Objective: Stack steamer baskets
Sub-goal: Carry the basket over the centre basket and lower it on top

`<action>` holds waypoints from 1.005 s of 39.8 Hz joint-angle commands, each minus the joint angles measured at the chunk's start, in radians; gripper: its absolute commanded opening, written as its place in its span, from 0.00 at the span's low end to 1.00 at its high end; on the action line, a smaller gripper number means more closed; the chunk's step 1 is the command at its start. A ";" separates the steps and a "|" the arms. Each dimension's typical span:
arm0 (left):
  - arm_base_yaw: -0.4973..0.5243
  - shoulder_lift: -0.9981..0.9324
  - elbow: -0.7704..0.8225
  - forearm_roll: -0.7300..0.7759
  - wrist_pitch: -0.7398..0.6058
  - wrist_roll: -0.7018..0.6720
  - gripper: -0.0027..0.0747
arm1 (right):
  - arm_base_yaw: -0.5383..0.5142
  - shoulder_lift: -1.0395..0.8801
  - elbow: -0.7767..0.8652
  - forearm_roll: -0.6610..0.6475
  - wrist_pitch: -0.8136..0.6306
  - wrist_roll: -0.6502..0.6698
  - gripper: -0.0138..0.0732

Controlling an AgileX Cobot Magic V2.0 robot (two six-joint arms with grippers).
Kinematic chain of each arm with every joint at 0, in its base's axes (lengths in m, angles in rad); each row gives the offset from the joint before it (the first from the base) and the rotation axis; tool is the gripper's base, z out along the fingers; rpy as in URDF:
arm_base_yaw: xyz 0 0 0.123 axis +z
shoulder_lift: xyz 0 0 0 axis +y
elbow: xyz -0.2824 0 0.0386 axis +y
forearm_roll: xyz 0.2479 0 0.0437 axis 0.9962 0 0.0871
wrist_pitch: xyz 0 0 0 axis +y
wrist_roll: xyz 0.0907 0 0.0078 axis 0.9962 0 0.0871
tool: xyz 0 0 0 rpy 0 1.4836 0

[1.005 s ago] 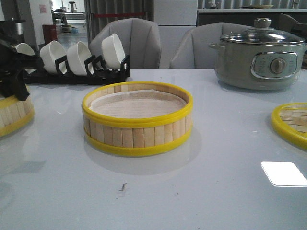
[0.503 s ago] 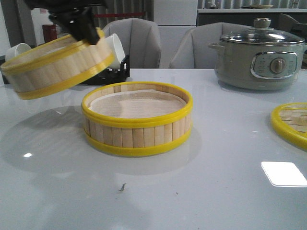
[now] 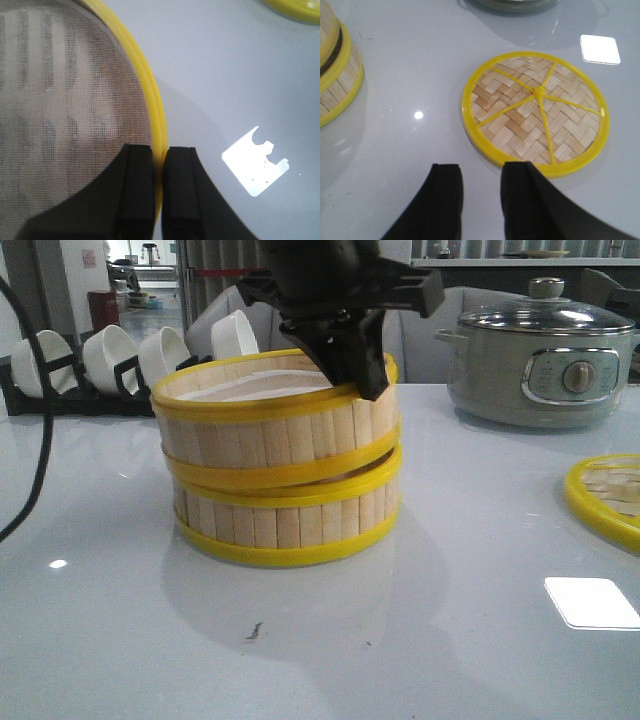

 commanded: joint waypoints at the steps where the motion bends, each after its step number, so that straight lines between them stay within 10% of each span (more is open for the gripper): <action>1: -0.018 -0.046 -0.038 -0.009 -0.059 -0.018 0.15 | 0.001 0.000 -0.037 -0.017 -0.080 -0.004 0.52; 20: -0.020 -0.036 -0.038 -0.007 -0.054 -0.018 0.16 | 0.001 0.000 -0.037 -0.017 -0.073 -0.004 0.52; 33: -0.020 -0.036 -0.038 -0.001 -0.051 -0.015 0.69 | 0.001 0.000 -0.037 -0.017 -0.073 -0.004 0.52; 40: -0.020 -0.038 -0.049 0.000 -0.047 -0.019 0.72 | 0.001 0.000 -0.037 -0.016 -0.073 -0.004 0.52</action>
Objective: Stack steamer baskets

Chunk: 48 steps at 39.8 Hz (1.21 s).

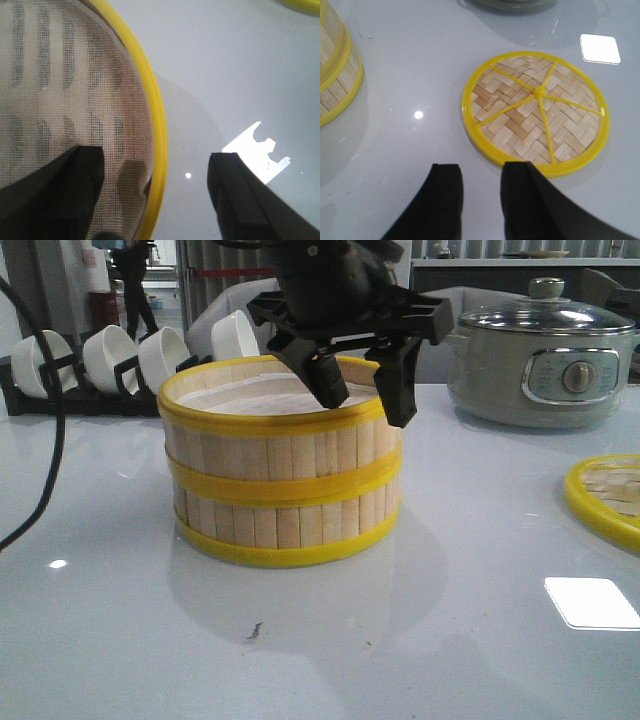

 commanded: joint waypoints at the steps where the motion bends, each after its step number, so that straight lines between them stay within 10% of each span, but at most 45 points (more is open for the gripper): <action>1: -0.011 -0.063 -0.050 -0.005 -0.041 -0.009 0.72 | 0.001 0.000 -0.037 -0.014 -0.073 -0.004 0.52; 8: -0.011 -0.064 -0.147 0.027 0.000 -0.009 0.65 | 0.001 0.000 -0.037 -0.014 -0.073 -0.004 0.52; 15: -0.004 -0.066 -0.296 0.141 0.064 -0.009 0.12 | 0.001 0.000 -0.037 -0.014 -0.073 -0.004 0.52; 33: 0.249 -0.265 -0.449 0.171 0.101 -0.035 0.15 | 0.001 0.000 -0.037 -0.014 -0.074 -0.004 0.52; 48: 0.572 -0.643 -0.104 0.169 0.034 -0.066 0.15 | 0.001 0.000 -0.037 -0.014 -0.088 -0.004 0.52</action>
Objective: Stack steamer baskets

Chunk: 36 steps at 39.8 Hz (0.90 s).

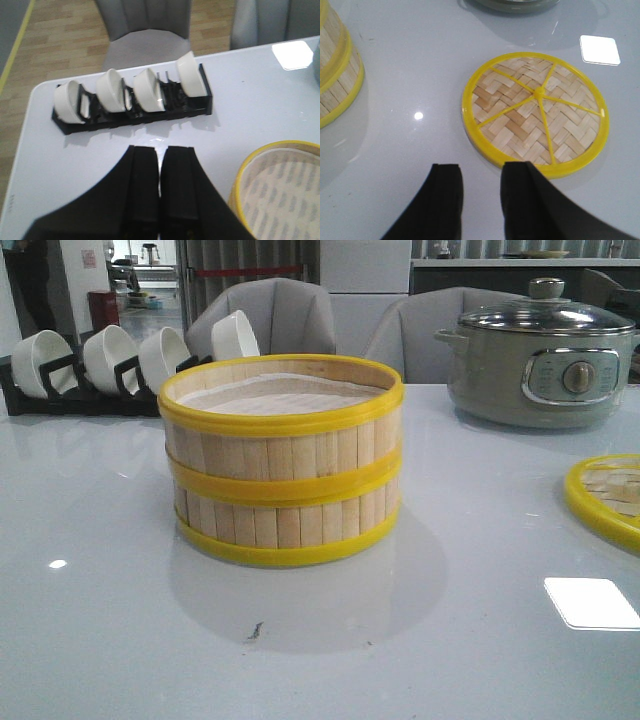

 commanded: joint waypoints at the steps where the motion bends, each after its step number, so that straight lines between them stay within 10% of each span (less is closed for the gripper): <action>1: 0.046 -0.152 0.099 -0.003 -0.119 -0.024 0.15 | 0.001 0.000 -0.037 -0.014 -0.086 -0.004 0.52; 20: 0.075 -0.779 0.839 -0.001 -0.362 -0.089 0.15 | 0.007 0.000 -0.037 0.001 -0.086 -0.004 0.52; 36: 0.063 -0.909 1.192 -0.011 -0.532 -0.089 0.15 | 0.007 0.000 -0.037 0.002 -0.086 -0.004 0.52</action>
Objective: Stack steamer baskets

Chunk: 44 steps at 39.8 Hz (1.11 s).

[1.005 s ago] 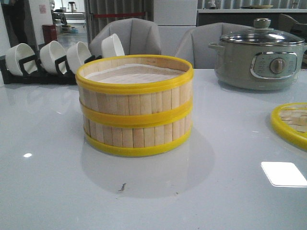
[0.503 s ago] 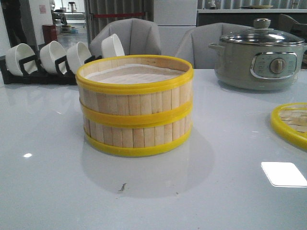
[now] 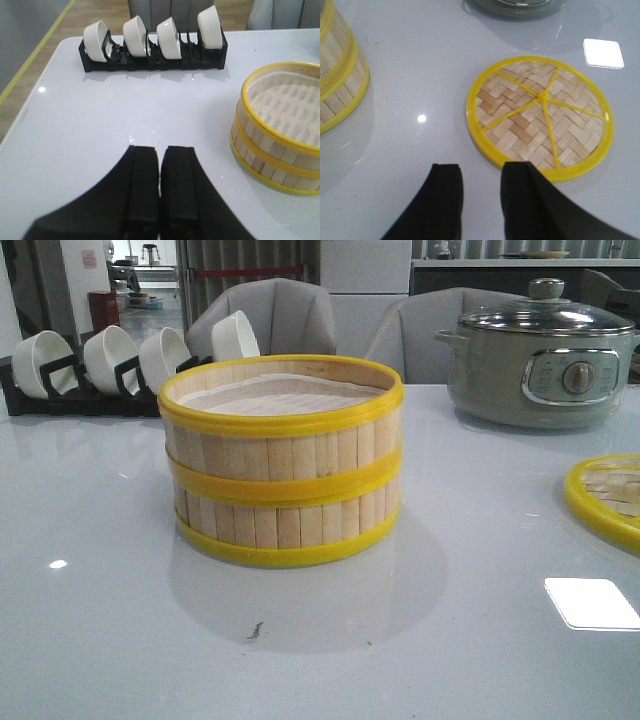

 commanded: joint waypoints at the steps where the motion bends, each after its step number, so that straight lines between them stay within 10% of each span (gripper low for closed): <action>1: -0.009 0.001 0.015 -0.005 -0.134 -0.013 0.15 | -0.001 0.000 -0.037 -0.004 -0.076 -0.004 0.52; 31: -0.007 0.005 0.049 0.005 -0.133 -0.013 0.15 | -0.001 0.000 -0.034 -0.004 -0.060 -0.004 0.51; 40: -0.007 0.005 0.049 0.005 -0.133 -0.013 0.15 | -0.001 0.000 -0.034 -0.004 -0.023 -0.004 0.19; 44: -0.007 0.005 0.049 0.005 -0.133 -0.013 0.15 | -0.001 0.000 -0.034 -0.004 -0.026 -0.004 0.19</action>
